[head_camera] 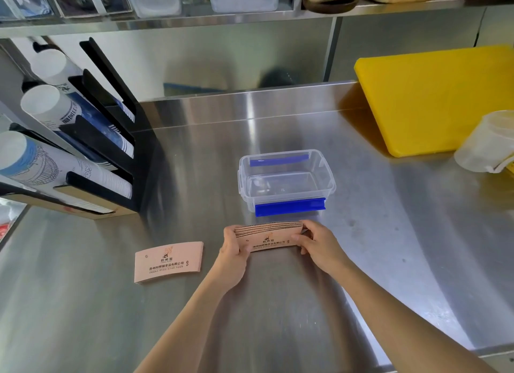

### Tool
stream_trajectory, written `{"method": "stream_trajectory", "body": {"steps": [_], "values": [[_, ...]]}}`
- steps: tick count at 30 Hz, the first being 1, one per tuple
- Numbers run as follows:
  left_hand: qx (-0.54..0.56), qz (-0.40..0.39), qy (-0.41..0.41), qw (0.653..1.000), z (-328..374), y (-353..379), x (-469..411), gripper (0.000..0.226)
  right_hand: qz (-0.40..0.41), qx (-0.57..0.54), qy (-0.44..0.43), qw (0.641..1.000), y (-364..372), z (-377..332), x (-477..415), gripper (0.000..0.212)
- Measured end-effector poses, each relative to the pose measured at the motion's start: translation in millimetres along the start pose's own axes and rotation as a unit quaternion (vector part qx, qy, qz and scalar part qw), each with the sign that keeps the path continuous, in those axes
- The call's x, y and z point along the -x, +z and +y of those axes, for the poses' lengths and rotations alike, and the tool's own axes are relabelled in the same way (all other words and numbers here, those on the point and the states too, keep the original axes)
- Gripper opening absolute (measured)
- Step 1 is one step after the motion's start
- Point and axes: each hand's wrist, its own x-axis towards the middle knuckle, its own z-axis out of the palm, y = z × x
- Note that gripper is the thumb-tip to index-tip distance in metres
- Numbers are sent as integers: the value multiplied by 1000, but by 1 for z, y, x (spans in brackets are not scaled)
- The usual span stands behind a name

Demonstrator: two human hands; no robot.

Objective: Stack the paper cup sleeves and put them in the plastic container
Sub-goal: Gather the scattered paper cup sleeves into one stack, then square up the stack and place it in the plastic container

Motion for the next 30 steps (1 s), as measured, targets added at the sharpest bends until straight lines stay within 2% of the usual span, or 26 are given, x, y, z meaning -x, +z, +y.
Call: {"method": "stream_trajectory", "body": {"steps": [2,6,9,13,19,26,30], "values": [[-32,4,7,999,-2,-1,-1,28,6,-6,8,1000,0,2,1,20],[-16,36,6,999,-2,-4,-1,15,7,-20,16,1000,1,2,4,23],[-5,71,7,997,-5,-10,-2,20,9,-29,14,999,3,0,4,22],[3,66,-10,998,-5,-14,-6,26,30,-64,13,997,5,-4,6,17],[112,154,-15,982,-2,-20,-1,33,53,-131,25,990,8,-16,7,23],[193,230,-31,953,14,-69,20,27,8,-162,6,987,33,-56,-3,29],[172,260,-76,947,9,-101,38,27,-51,-152,4,987,64,-75,-10,33]]}}
